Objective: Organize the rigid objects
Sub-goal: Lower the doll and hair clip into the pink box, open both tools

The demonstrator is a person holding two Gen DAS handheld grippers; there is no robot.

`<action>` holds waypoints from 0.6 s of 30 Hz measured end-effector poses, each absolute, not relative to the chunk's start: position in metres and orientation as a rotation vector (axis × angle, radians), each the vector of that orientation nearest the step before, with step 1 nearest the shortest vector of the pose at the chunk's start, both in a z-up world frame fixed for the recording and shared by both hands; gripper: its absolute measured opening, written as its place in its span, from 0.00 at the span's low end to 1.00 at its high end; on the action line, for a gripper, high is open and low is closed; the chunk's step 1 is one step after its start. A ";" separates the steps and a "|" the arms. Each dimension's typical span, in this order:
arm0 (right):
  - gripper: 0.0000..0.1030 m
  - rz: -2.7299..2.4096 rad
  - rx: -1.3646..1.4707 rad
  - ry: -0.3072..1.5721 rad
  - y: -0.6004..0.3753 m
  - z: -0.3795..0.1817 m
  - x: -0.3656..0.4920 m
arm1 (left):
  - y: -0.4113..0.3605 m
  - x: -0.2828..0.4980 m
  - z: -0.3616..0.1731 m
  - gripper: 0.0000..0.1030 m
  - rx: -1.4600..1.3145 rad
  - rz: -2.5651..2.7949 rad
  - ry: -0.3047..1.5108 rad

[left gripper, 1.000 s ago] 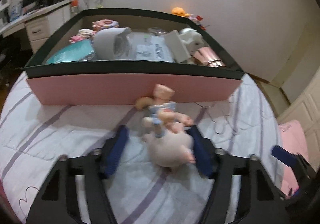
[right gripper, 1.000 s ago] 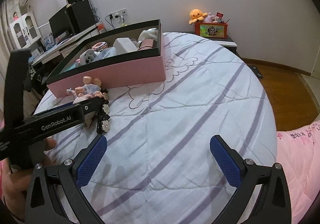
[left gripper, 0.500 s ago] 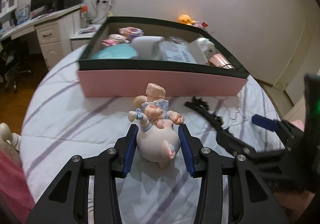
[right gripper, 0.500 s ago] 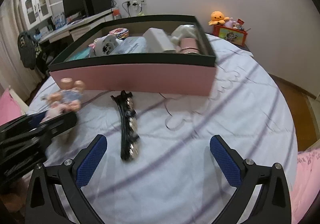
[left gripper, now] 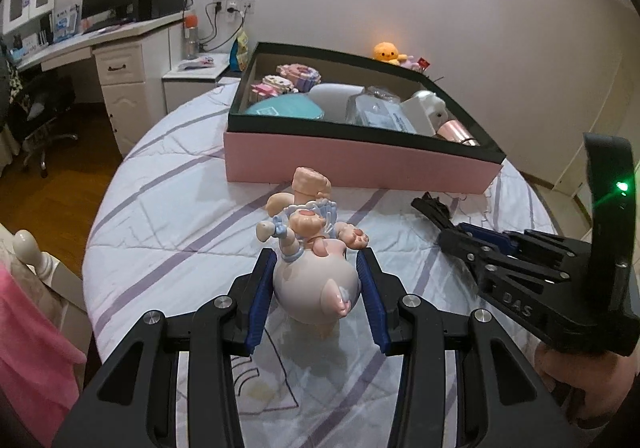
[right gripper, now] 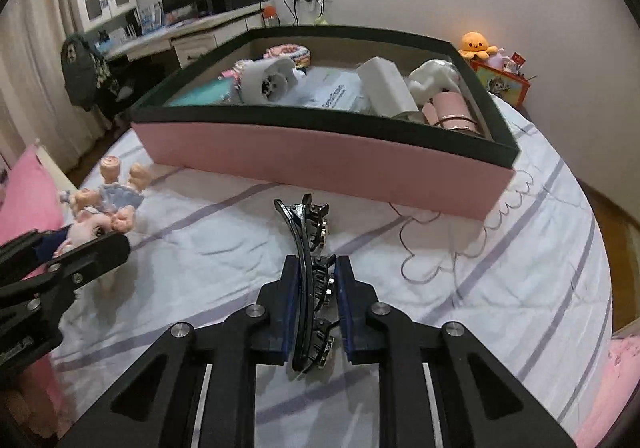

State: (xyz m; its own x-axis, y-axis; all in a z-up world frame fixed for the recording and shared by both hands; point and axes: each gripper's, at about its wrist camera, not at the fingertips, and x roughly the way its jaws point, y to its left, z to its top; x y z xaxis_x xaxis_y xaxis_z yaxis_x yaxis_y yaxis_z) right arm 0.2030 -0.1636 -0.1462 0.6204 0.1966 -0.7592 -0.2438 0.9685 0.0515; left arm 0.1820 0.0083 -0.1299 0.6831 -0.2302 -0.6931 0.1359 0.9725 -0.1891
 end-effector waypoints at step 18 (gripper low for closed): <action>0.17 0.301 -0.007 0.699 -0.174 -0.068 0.188 | 0.008 0.180 -0.075 0.41 -0.084 -0.217 0.673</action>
